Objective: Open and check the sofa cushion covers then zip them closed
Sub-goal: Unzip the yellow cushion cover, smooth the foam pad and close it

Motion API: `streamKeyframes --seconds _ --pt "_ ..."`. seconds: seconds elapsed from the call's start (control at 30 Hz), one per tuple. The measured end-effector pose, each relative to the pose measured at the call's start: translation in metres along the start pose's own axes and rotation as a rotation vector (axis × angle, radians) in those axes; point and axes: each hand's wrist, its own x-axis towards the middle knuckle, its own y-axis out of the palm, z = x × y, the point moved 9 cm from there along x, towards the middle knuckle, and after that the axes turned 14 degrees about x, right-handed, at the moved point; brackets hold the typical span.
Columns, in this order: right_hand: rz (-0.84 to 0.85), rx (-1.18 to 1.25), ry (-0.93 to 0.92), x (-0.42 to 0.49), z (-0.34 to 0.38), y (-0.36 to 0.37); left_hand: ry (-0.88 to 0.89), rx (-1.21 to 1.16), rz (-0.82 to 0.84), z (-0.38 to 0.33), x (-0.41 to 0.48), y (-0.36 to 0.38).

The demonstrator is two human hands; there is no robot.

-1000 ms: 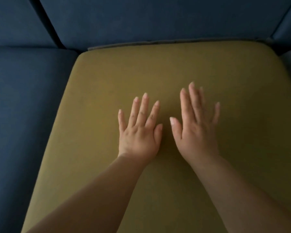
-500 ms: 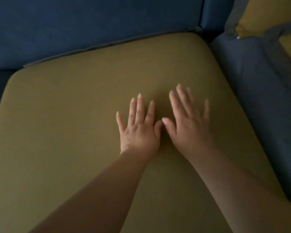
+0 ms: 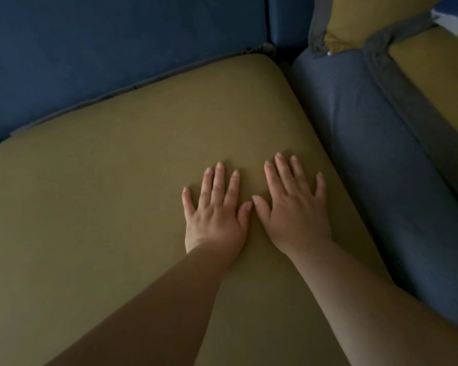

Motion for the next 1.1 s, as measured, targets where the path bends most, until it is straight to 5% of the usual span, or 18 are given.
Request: streamKeyframes --seconds 0.23,0.33,0.53,0.67,0.83,0.93,1.1 --pt "-0.151 0.08 0.105 -0.016 -0.025 -0.044 -0.021 -0.025 0.002 0.001 -0.002 -0.011" --pt "0.017 0.012 0.149 -0.048 -0.039 -0.029 0.027 -0.078 -0.128 -0.005 -0.031 -0.024" --pt "-0.169 0.063 0.066 -0.069 -0.007 -0.05 0.08 -0.025 -0.111 -0.004 -0.081 0.001" --pt "0.006 -0.019 -0.001 -0.093 0.016 -0.009 0.036 -0.027 -0.032 0.003 -0.081 0.005" --pt "-0.154 0.074 -0.085 -0.102 0.056 -0.027 -0.029 -0.127 -0.226 0.032 -0.095 -0.032" --pt "0.028 0.005 -0.102 -0.111 0.075 0.013 -0.108 -0.061 -0.048 0.068 -0.116 0.007" --pt "-0.137 0.085 -0.223 -0.111 0.131 0.0 -0.174 -0.141 -0.163 0.117 -0.144 0.012"
